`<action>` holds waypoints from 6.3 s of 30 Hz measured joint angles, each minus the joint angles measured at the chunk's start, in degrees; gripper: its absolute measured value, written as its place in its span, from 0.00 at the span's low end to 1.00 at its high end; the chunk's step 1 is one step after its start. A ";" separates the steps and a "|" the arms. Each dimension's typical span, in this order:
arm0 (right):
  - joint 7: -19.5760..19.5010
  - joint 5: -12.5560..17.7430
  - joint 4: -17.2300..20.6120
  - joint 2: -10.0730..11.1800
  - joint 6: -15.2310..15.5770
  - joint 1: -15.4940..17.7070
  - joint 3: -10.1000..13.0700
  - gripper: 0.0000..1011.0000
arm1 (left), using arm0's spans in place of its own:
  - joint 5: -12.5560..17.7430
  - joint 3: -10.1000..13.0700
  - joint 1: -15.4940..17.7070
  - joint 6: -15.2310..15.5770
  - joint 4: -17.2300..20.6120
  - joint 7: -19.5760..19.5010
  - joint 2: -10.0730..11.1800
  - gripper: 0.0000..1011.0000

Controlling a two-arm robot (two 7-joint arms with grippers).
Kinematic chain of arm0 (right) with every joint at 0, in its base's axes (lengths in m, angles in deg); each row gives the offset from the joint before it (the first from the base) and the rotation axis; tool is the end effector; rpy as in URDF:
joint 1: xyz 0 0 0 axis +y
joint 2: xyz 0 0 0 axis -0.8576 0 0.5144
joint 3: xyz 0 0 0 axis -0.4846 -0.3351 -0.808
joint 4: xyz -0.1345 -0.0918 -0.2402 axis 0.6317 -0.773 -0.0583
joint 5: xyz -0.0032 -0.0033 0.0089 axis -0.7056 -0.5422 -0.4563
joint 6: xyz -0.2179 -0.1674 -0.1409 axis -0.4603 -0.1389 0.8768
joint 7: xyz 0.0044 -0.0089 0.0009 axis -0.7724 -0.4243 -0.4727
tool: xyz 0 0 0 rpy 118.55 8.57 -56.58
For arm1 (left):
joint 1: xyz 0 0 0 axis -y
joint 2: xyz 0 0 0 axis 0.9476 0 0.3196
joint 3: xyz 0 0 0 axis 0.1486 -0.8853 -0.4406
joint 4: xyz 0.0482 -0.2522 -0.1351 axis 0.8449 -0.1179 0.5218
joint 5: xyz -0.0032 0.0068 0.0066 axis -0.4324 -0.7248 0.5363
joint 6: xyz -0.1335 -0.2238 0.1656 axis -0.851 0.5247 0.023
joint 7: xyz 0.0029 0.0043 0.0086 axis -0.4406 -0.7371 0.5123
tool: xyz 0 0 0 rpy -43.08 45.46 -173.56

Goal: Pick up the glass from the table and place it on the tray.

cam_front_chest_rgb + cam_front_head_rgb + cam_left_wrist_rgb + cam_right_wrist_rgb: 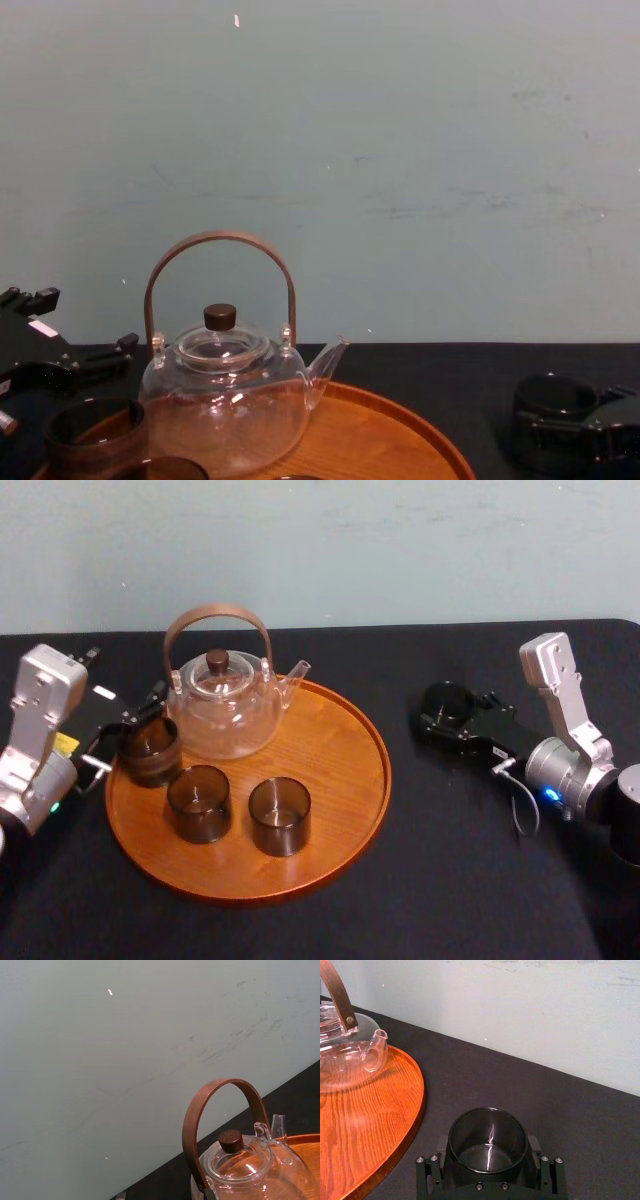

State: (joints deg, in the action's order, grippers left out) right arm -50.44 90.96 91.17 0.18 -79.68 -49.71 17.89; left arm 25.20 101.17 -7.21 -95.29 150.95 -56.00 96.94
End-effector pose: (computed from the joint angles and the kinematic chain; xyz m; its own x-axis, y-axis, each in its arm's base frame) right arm 0.4068 -0.0673 -0.3273 0.5169 -0.8544 0.0525 0.8287 0.4841 -0.2810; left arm 0.3581 0.0828 -0.3022 0.2920 0.8804 0.3737 -0.9553 0.2870 0.0703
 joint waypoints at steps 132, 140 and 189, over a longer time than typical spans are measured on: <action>7.05 -0.67 -5.06 -5.40 -4.50 -7.85 -11.98 0.99 | 0.00 0.00 0.00 0.00 0.00 0.00 0.00 0.99; 6.59 -0.15 0.20 -3.73 -5.30 -6.30 -10.87 0.99 | 0.00 0.00 0.00 0.00 0.00 0.00 0.00 0.99; -4.07 0.07 13.19 4.75 -7.87 8.56 3.12 0.99 | 0.00 0.00 0.00 0.00 0.00 0.00 0.00 0.99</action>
State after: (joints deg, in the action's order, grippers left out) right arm -54.51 91.03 104.35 4.93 -87.56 -41.15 21.00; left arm 25.20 101.17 -7.20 -95.29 150.95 -56.00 96.94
